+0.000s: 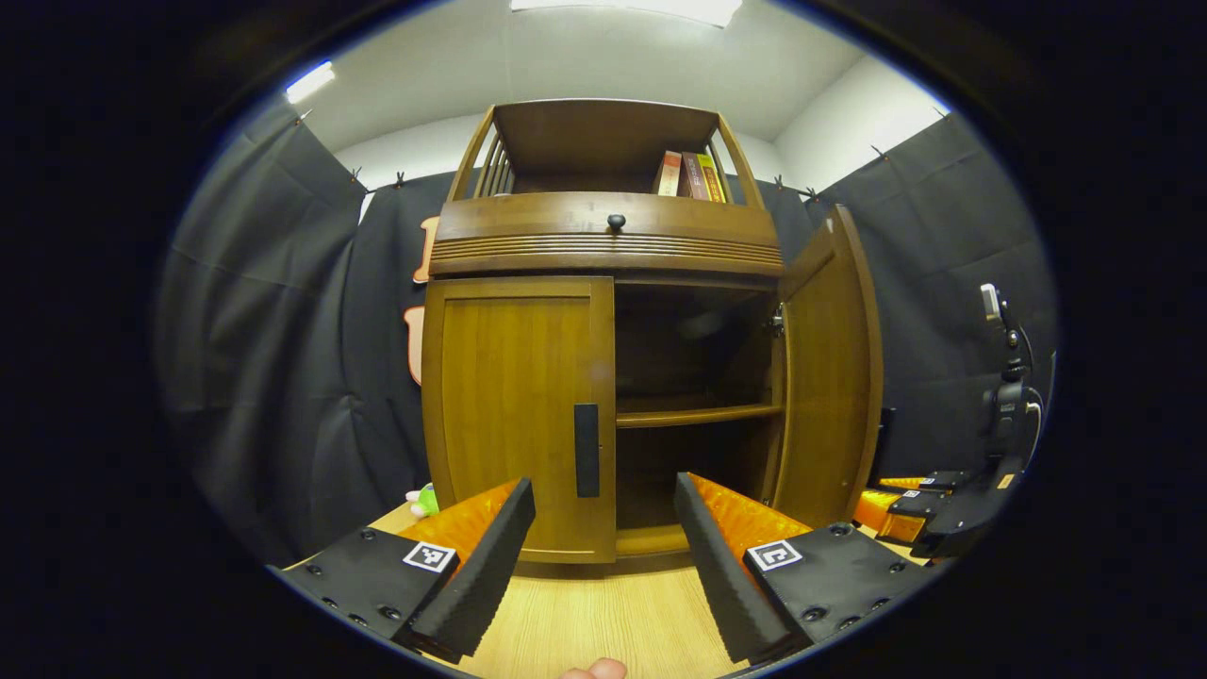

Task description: Open the right door of the double-door shoe cabinet with the right hand, and open the left door with the left hand.

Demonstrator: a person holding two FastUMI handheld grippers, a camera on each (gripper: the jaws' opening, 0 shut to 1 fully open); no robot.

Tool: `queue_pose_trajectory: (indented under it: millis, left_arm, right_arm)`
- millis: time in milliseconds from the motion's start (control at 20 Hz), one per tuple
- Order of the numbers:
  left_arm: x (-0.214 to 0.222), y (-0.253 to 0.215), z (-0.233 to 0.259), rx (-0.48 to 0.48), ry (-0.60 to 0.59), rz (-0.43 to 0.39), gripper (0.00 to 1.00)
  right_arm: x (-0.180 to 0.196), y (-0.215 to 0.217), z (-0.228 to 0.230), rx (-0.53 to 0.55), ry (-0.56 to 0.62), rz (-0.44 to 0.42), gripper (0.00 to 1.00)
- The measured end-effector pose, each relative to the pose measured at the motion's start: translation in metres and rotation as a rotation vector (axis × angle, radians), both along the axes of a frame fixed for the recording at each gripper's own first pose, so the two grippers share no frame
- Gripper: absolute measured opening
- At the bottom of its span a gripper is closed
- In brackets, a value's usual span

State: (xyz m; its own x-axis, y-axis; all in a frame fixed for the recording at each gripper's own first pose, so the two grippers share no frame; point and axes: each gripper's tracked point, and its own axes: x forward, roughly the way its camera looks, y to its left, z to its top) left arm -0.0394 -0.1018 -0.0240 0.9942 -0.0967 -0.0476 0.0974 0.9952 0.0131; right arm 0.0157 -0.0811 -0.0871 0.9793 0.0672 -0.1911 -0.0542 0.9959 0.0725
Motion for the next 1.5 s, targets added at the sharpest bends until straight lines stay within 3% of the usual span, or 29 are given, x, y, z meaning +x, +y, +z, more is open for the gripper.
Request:
queue_pose_trajectory:
  millis: [50, 100, 250, 300, 350, 550, 800, 1050, 1350, 1500]
  left_arm:
    - [-0.001, -0.001, 0.0, -0.001, -0.004, -0.001, 0.95]
    - [-0.001, -0.001, 0.002, -0.003, -0.008, -0.002, 0.95]
    - [-0.002, 0.001, 0.001, -0.01, -0.01, -0.001, 0.95]
    - [-0.003, 0.001, 0.001, -0.012, -0.008, -0.001, 0.94]
    - [-0.004, 0.002, 0.0, -0.012, -0.007, 0.0, 0.94]
    - [-0.004, 0.01, -0.001, -0.01, -0.005, 0.012, 0.94]
    - [-0.006, 0.02, -0.006, 0.003, 0.007, 0.037, 0.94]
    - [-0.004, 0.037, -0.013, 0.01, 0.022, 0.084, 0.97]
    - [0.036, 0.038, -0.018, 0.022, 0.019, 0.065, 0.95]
    - [0.075, 0.037, -0.015, 0.027, -0.035, 0.052, 0.95]
  right_arm:
    - [0.0, -0.008, 0.001, -0.007, 0.004, -0.008, 0.05]
    - [0.0, -0.017, 0.001, -0.023, 0.005, -0.019, 0.14]
    - [-0.001, -0.048, 0.003, -0.053, -0.009, -0.037, 0.11]
    - [0.0, -0.053, 0.002, -0.037, -0.016, -0.027, 0.22]
    - [0.0, -0.058, 0.002, -0.024, -0.023, -0.012, 0.07]
    - [-0.001, -0.084, 0.008, 0.0, -0.066, 0.055, 0.06]
    - [-0.002, -0.093, 0.004, 0.011, -0.013, 0.085, 0.06]
    - [-0.033, -0.118, 0.016, -0.035, -0.006, -0.006, 0.06]
    - [-0.068, -0.071, 0.04, -0.105, -0.011, -0.03, 0.06]
    - [-0.064, -0.034, 0.048, -0.037, -0.029, -0.004, 0.06]
